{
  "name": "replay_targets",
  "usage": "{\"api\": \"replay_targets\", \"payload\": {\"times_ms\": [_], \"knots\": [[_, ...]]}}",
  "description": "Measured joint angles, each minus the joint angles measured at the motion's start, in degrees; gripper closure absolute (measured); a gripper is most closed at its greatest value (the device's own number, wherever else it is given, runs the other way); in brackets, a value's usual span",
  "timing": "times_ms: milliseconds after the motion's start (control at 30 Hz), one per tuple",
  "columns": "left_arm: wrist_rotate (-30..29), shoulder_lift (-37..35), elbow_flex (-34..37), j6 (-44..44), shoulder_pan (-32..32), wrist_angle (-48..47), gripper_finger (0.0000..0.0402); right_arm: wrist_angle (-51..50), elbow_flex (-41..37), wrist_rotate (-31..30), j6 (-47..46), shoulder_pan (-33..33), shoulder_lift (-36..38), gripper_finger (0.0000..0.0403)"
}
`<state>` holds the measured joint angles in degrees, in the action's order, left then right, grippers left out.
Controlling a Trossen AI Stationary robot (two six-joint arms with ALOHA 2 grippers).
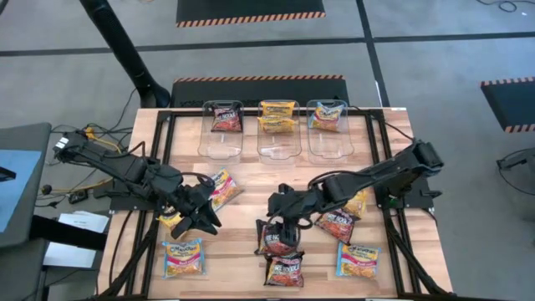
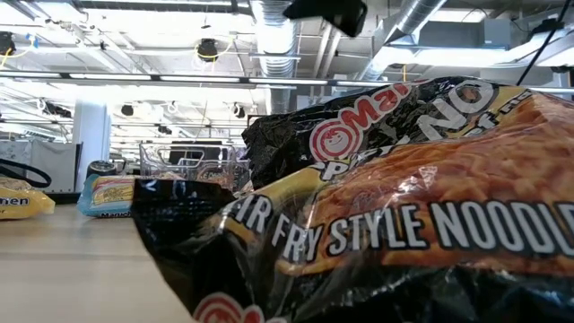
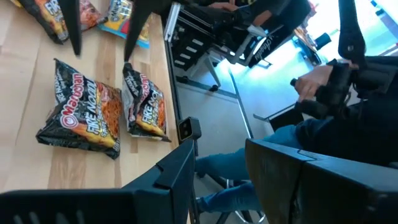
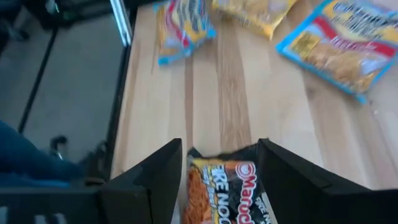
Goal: Sort Maruchan noodles
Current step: Put the black noodle pack into the left transparent bin
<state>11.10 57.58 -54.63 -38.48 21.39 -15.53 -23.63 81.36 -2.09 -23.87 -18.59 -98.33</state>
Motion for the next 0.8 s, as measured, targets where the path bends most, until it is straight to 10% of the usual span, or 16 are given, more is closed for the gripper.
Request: {"api": "replay_targets", "payload": {"times_ms": [800], "knots": [[-3.25, 0.00, 0.00, -1.74, -0.09, -0.33, 0.0272, -7.23, -0.09, 0.81, 1.43, 1.41, -9.88, 0.0174]]}}
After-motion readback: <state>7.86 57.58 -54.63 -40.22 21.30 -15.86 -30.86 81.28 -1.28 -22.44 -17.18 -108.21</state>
